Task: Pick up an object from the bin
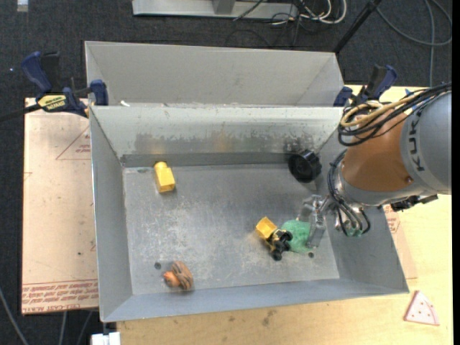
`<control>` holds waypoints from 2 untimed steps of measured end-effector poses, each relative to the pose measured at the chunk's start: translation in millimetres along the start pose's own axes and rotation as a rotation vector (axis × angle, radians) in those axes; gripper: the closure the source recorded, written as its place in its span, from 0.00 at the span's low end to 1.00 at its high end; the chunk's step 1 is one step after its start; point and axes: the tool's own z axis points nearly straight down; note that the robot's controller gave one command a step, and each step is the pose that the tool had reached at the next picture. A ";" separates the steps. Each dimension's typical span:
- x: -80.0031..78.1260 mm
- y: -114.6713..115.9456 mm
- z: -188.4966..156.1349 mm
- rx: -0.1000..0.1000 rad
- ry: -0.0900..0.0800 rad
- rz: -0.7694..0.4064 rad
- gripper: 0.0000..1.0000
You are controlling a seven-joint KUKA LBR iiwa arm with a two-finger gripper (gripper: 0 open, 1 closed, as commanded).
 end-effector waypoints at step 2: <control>23.0 5.4 -50.2 0.001 0.013 0.021 1.00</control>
Offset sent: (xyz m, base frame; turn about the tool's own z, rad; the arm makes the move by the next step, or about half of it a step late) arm -0.0094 0.0212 0.0618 0.0225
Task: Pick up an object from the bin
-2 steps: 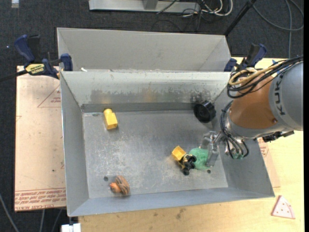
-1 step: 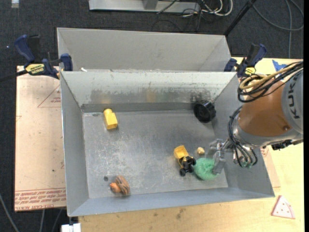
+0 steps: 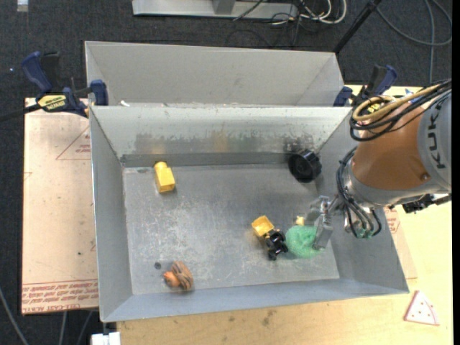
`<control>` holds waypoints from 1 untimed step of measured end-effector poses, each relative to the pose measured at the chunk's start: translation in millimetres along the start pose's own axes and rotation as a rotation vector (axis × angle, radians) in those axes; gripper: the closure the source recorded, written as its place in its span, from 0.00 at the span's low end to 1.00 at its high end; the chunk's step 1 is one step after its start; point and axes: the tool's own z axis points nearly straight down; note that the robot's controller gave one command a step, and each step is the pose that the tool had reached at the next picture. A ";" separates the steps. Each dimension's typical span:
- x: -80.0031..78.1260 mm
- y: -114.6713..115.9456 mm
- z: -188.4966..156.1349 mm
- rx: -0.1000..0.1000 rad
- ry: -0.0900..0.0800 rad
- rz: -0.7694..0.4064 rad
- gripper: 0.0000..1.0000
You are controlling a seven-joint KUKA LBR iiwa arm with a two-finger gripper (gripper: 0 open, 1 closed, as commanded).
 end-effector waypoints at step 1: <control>-7.3 13.6 -8.2 -0.002 -0.007 0.003 1.00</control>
Offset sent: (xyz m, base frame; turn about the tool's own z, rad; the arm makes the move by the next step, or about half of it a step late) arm 0.0086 -0.0035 0.1069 0.0338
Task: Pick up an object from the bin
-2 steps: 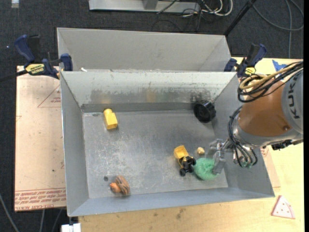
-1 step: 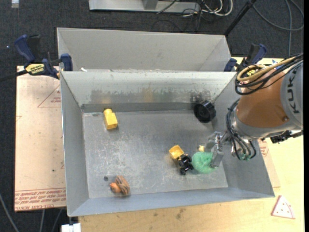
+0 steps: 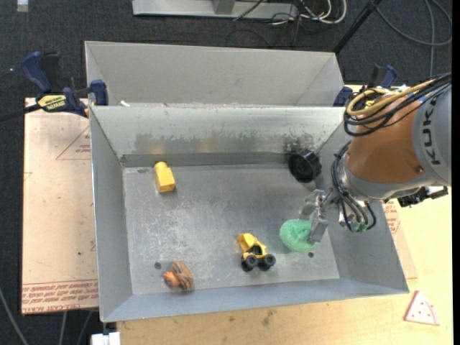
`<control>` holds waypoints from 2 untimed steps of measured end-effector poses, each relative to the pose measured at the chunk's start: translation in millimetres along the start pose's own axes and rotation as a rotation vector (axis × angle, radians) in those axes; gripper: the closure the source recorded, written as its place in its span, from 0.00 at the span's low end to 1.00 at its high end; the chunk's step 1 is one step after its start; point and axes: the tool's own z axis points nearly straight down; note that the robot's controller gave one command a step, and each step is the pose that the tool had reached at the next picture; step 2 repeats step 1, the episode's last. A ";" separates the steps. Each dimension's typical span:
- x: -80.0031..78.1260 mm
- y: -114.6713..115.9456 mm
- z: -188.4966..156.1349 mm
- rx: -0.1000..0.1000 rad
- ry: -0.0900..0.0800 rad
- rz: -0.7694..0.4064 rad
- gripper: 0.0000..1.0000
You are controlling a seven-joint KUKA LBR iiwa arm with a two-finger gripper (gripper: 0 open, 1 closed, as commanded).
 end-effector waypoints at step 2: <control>-3.3 -14.2 -98.8 0.001 0.002 0.028 1.00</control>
Offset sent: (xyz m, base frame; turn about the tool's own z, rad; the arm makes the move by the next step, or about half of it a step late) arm 0.0000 0.0000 0.0000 0.0000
